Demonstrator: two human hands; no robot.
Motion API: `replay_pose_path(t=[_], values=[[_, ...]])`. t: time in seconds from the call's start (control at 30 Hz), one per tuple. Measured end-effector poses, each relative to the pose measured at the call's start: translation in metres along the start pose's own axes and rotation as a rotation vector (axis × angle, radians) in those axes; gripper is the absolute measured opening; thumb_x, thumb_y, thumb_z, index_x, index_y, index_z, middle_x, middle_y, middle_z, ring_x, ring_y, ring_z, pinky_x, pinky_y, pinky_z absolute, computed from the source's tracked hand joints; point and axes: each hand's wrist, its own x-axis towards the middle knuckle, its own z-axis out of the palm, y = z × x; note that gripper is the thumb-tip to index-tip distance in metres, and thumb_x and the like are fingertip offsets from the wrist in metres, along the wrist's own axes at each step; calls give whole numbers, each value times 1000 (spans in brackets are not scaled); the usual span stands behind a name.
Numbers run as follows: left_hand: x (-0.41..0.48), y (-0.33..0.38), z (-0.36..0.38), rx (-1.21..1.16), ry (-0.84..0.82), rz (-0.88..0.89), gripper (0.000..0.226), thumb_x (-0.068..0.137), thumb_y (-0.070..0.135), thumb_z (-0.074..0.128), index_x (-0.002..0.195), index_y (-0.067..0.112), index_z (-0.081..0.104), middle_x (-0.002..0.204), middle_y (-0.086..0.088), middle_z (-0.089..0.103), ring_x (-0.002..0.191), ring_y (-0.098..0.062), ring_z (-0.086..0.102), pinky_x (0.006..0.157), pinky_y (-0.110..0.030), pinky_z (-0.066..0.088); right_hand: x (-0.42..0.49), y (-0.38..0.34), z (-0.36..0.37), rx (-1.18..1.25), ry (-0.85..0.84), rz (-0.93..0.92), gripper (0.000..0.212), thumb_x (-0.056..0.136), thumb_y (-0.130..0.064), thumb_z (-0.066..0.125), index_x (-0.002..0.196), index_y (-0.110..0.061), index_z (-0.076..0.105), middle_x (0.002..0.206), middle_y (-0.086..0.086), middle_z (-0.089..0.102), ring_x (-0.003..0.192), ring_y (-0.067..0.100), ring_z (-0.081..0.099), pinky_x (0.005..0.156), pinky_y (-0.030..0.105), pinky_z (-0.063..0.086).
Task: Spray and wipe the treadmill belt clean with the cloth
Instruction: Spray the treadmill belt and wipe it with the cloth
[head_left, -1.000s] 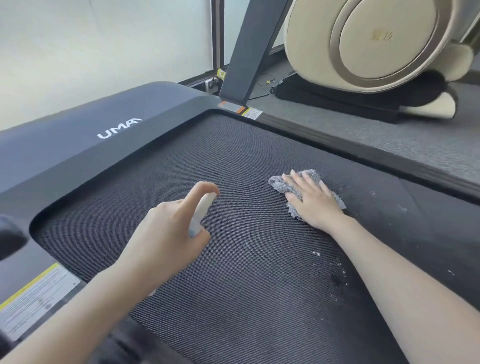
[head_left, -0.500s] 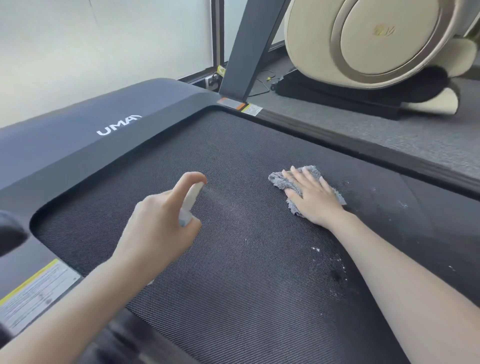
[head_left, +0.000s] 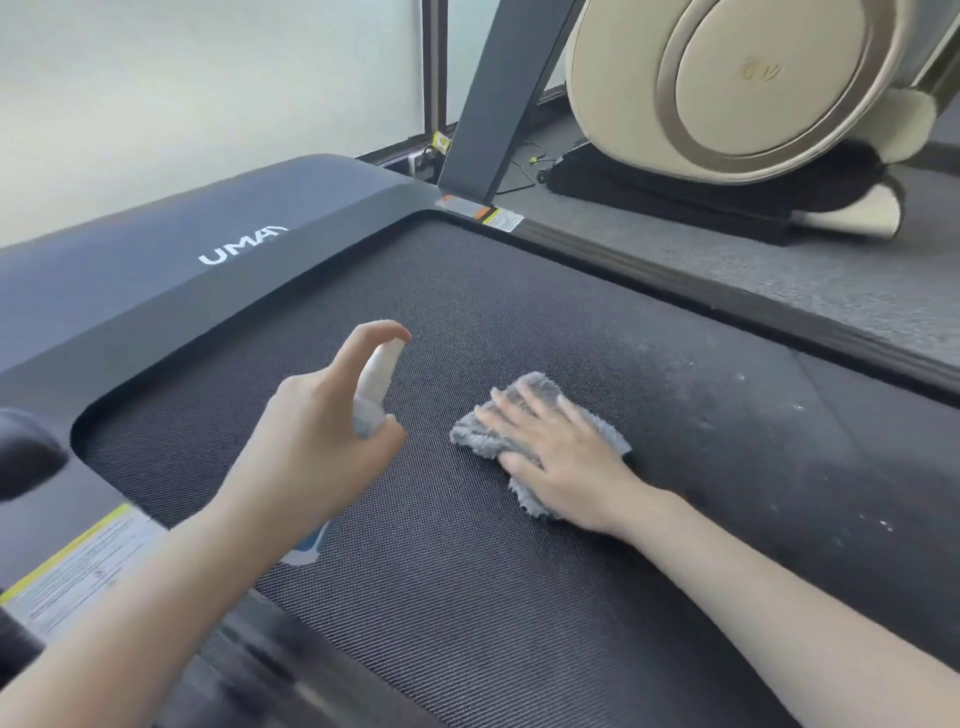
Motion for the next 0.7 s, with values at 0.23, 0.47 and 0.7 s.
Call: replay_pose_path(t=[0.23,0.47,0.7], values=[[1,-3,-8,-8,1,-17,56,78,8,63,120,42,46,59,-4,61,53,-14,54,55,-25,44,-51,-65,20,-43,-88,-364,52,97,-53,15,147,-41,10,156,-17,0,141,3,-20,115,38,-16],[4,-6,-12,-15,9,-11,56,78,8,63,120,42,46,65,-5,63,54,-16,57,59,-34,51,-39,-49,23,-107,18,-332,50,99,-52,19,147,-43,9,156,-18,1,143,3,-12,116,36,-7],[4,-6,-13,-16,4,-20,58,77,8,63,120,44,45,64,-2,64,52,-13,58,59,-37,54,17,22,-7,-112,16,70,50,98,-49,14,143,-46,-5,153,-23,-13,140,0,-21,118,39,-9]])
